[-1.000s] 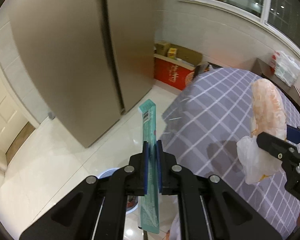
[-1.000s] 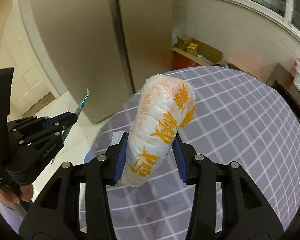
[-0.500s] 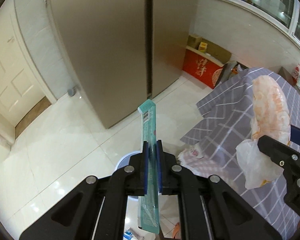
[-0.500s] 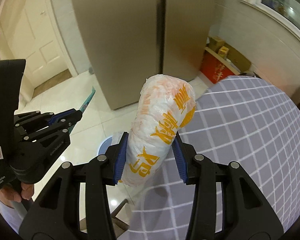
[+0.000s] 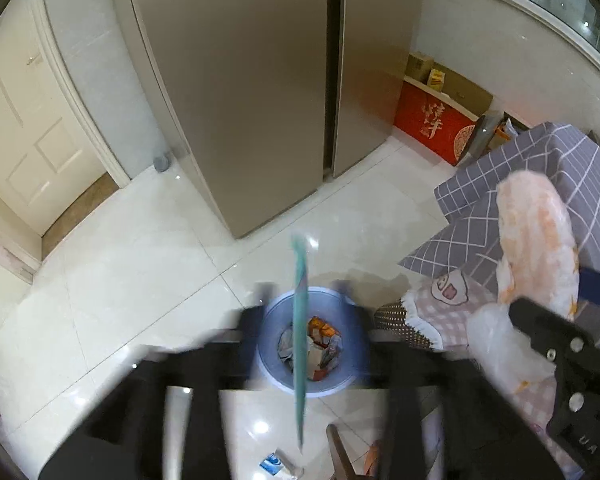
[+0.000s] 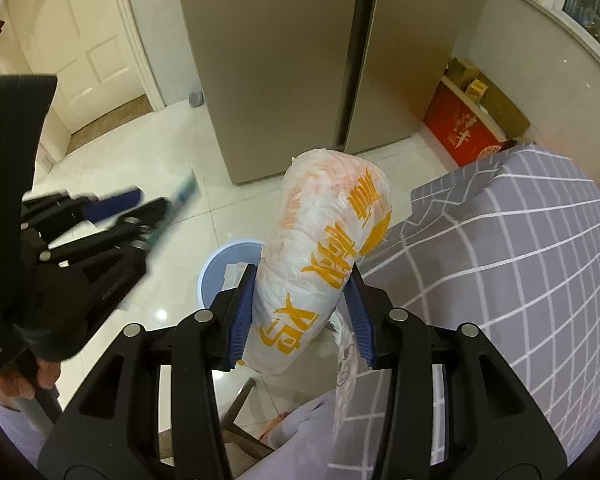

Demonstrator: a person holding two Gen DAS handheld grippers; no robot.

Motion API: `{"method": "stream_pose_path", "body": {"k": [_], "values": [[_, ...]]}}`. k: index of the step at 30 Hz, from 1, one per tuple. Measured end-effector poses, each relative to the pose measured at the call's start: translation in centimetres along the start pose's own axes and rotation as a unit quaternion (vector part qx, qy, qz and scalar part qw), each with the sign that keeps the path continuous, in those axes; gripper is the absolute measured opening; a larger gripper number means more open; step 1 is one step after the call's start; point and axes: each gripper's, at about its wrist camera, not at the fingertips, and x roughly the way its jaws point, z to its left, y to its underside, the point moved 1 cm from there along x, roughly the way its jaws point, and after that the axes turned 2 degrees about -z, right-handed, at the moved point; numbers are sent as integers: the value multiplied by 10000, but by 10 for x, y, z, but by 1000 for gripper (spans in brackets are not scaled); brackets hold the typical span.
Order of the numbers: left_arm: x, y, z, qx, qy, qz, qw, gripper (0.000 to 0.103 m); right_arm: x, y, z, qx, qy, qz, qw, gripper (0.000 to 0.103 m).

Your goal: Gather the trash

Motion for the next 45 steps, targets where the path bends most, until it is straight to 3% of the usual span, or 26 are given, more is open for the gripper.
{"method": "stream_pose_path", "body": {"k": [15, 18, 19, 20, 22, 25, 34, 45], "values": [[25, 42, 46, -370, -64, 502, 9980, 60, 46, 10, 26, -49, -101, 607, 9981, 44], [21, 50, 56, -418, -148, 536, 9976, 62, 49, 8, 33, -70, -248, 490, 9985, 57], [19, 53, 59, -431, -177, 533, 9975, 63, 47, 8, 36, -80, -232, 405, 9989, 75], [18, 55, 62, -442, -197, 531, 9974, 64, 44, 6, 39, -128, -115, 197, 9997, 84], [13, 60, 67, -475, -251, 514, 9972, 66, 40, 8, 41, -166, -23, 32, 9999, 84], [9, 64, 69, -524, -281, 503, 9970, 68, 44, 12, 40, -133, -168, 219, 9995, 84], [-5, 75, 63, -518, -286, 455, 9972, 70, 35, 29, 39, -34, -216, 249, 9995, 84], [-47, 96, 37, -314, -132, 147, 9993, 73, -31, 65, 31, 240, -262, -328, 9988, 84]]}}
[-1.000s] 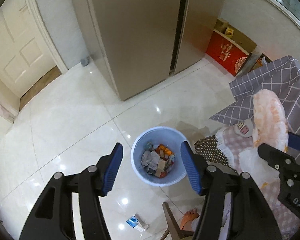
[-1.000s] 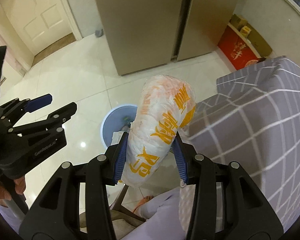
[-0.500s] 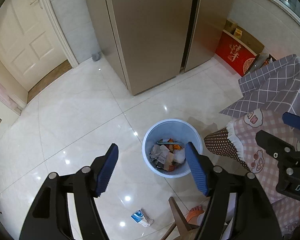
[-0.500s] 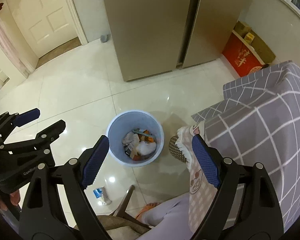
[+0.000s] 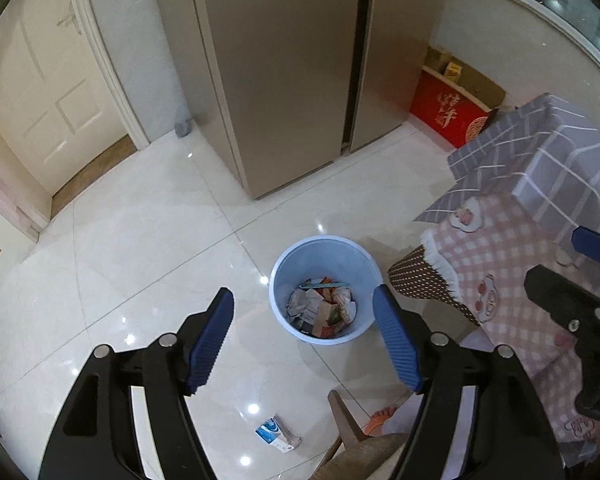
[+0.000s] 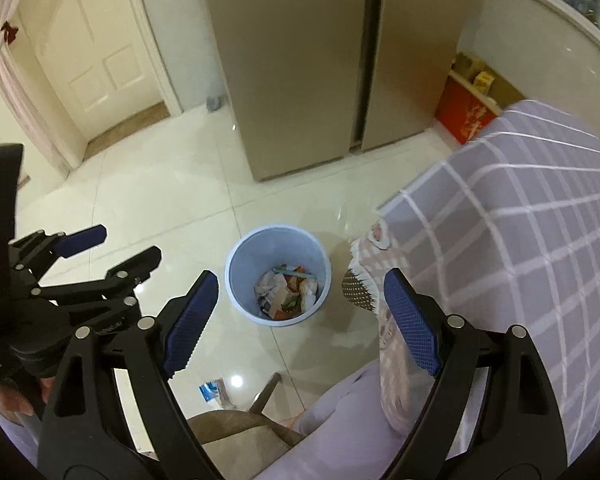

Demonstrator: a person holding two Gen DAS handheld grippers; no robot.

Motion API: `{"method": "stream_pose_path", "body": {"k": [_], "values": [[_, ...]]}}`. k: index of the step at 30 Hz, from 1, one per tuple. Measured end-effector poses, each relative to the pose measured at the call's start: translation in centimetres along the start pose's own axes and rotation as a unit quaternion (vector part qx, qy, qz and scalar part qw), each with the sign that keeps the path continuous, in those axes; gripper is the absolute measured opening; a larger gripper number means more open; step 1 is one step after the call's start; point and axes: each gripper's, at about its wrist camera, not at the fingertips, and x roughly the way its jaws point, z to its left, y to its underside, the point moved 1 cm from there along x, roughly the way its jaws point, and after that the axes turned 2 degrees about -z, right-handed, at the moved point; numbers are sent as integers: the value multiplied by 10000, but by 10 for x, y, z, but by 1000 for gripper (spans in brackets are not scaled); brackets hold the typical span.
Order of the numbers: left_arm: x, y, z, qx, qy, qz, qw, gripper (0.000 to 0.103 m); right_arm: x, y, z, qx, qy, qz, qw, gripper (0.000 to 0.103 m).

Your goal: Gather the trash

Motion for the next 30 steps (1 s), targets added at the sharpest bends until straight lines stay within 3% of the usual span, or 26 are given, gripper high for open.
{"method": "stream_pose_path", "body": {"k": [15, 19, 30], "values": [[-94, 33, -52, 262, 497, -932, 9941, 80, -98, 60, -39, 600, 585, -973, 9917, 85], [-121, 46, -64, 386, 633, -1228, 9897, 80, -121, 76, -39, 633, 833, -1254, 9866, 86], [-182, 83, -84, 575, 842, -1962, 9752, 85, -179, 124, -38, 878, 904, -1886, 9739, 87]]}}
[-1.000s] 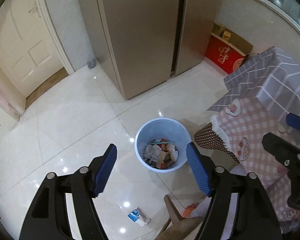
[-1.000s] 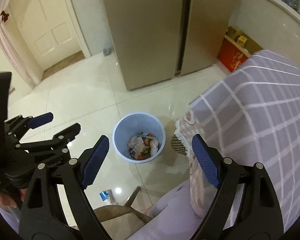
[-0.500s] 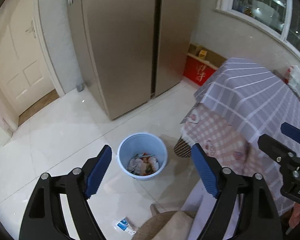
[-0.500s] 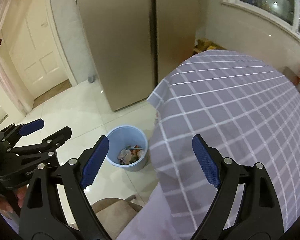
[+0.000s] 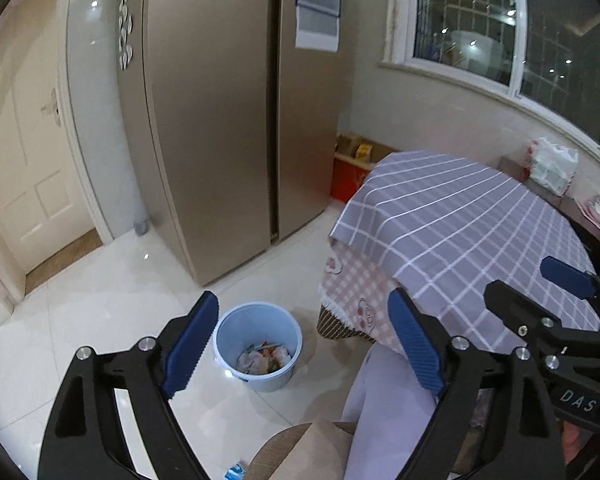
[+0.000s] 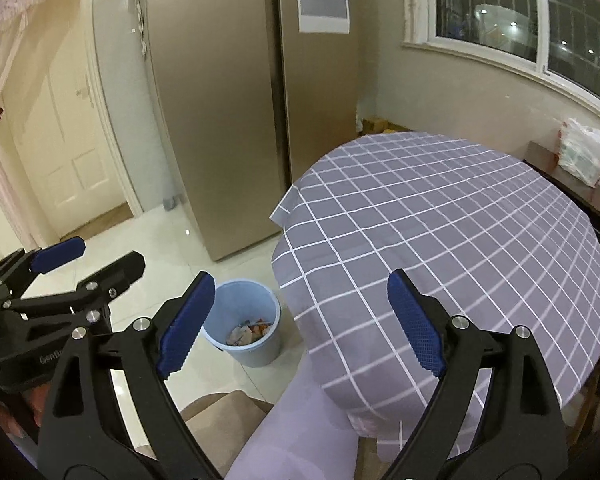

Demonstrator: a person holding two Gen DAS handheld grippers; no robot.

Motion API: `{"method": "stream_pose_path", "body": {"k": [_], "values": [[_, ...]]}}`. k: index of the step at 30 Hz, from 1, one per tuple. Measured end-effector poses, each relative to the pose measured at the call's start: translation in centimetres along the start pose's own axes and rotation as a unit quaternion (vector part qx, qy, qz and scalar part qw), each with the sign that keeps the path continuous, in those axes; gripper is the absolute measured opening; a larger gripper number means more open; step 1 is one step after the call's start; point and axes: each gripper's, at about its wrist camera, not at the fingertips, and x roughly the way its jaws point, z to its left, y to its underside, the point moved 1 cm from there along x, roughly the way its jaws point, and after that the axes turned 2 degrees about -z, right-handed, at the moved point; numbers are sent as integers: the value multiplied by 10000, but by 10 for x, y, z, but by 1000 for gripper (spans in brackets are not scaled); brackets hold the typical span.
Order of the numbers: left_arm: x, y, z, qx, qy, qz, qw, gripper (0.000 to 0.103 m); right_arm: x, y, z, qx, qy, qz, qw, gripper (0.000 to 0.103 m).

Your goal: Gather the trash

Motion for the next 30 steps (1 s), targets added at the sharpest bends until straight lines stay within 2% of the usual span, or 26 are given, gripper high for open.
{"method": "stream_pose_path", "body": {"k": [12, 18, 30], "values": [[-74, 11, -2, -283, -55, -843, 9960, 85, -65, 6, 12, 2, 17, -642, 9979, 87], [-87, 12, -4, -216, -73, -999, 9947, 85, -82, 8, 20, -123, 152, -975, 9950, 87], [-99, 16, -8, -137, -171, -1126, 9934, 85, -96, 16, 21, -176, 291, -1201, 9922, 87]]}}
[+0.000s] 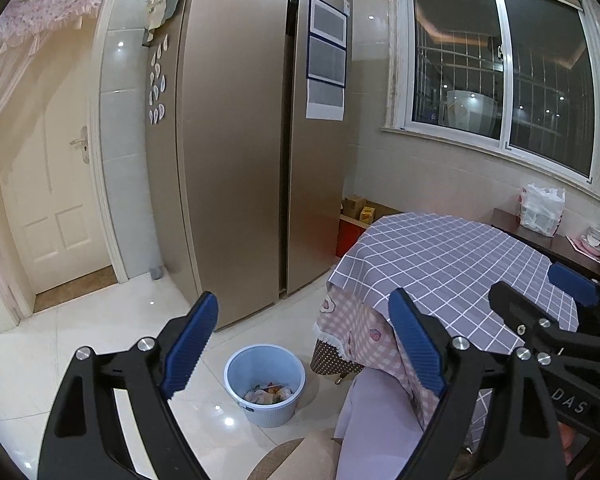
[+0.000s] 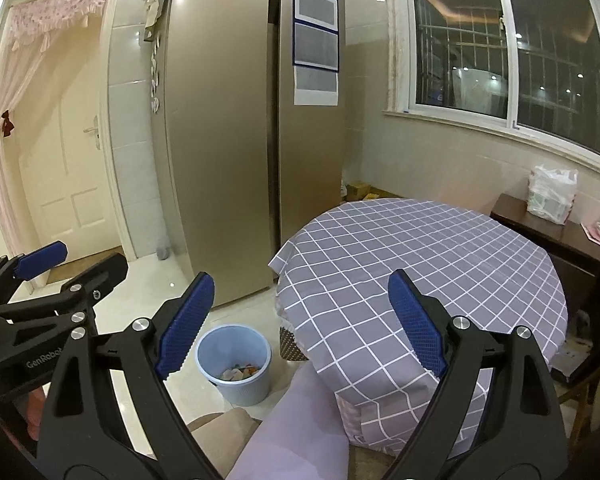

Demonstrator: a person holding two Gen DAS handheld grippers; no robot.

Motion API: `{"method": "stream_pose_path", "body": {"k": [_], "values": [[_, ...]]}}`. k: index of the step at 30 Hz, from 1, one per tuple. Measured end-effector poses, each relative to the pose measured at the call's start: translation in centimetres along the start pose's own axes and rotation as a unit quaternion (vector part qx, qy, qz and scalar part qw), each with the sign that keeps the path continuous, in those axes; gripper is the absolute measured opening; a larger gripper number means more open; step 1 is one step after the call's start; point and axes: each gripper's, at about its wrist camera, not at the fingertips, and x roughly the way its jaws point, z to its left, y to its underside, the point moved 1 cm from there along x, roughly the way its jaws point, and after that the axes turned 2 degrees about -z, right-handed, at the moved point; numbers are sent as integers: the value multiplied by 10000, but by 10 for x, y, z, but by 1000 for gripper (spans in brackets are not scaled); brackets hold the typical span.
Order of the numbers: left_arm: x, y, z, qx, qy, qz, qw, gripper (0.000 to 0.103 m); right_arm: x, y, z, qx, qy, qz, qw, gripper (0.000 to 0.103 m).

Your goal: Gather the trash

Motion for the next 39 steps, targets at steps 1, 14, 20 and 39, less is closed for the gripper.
{"method": "stream_pose_path", "body": {"k": [1, 14, 20, 39], "values": [[0, 1, 0, 8, -37, 11, 10000, 85, 0, 0, 0, 9, -3, 7, 10000, 88], [10, 5, 0, 69, -136, 217, 9996, 85, 10, 3, 0, 84, -87, 248, 9996, 89], [9, 5, 1, 66, -133, 216, 9997, 85, 9, 3, 1, 52, -52, 233, 9997, 89], [9, 5, 1, 44, -119, 241, 9996, 86, 5, 2, 2, 15, 12, 194, 9998, 89]]}}
